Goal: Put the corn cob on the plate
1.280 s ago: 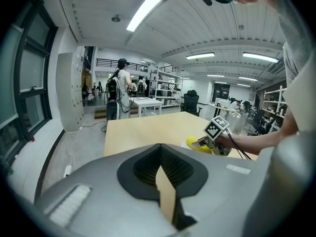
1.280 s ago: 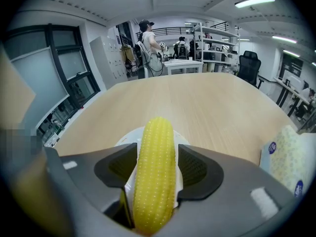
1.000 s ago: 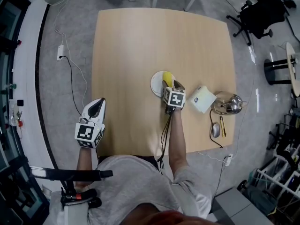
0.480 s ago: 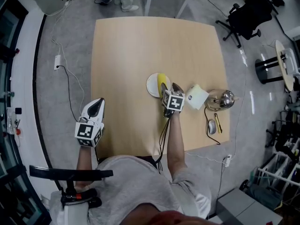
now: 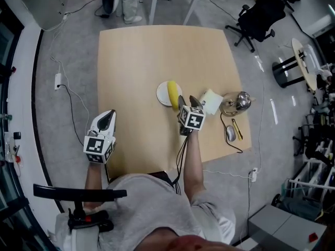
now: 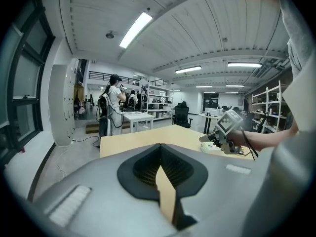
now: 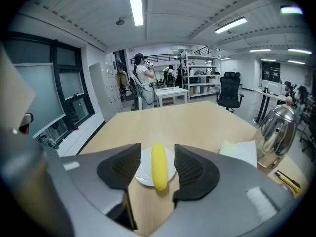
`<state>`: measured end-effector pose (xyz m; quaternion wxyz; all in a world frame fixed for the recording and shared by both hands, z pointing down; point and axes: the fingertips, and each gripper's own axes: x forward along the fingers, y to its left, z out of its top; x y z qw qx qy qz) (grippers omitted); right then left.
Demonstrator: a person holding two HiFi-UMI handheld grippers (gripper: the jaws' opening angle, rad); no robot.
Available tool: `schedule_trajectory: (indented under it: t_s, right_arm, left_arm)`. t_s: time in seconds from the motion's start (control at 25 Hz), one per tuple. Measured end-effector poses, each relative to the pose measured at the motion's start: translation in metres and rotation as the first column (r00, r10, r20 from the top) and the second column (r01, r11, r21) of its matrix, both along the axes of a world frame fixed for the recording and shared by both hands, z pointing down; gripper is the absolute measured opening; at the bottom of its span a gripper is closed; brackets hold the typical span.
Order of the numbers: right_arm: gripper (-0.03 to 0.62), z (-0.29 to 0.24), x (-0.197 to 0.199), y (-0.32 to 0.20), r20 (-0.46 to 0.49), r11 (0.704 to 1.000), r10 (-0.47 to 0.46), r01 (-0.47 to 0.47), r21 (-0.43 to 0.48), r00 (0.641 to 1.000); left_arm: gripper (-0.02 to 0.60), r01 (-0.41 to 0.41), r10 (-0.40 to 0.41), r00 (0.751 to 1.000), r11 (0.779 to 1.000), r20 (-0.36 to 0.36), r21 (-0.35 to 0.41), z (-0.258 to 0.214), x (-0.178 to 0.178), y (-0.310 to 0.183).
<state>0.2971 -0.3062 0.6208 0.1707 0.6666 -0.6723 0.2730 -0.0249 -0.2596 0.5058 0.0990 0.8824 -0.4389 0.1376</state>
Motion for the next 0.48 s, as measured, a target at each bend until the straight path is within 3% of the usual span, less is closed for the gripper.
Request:
schedule_trajectory:
  t_s: [0.48]
  right_arm:
    - [0.166, -0.064, -0.004, 0.072, -0.006, 0.987, 0.09, -0.088, 0.138, 0.996]
  left_arm:
    - [0.02, -0.104, 0.106, 0.994, 0.993, -0.032, 0.06, -0.024, 0.005, 0.027]
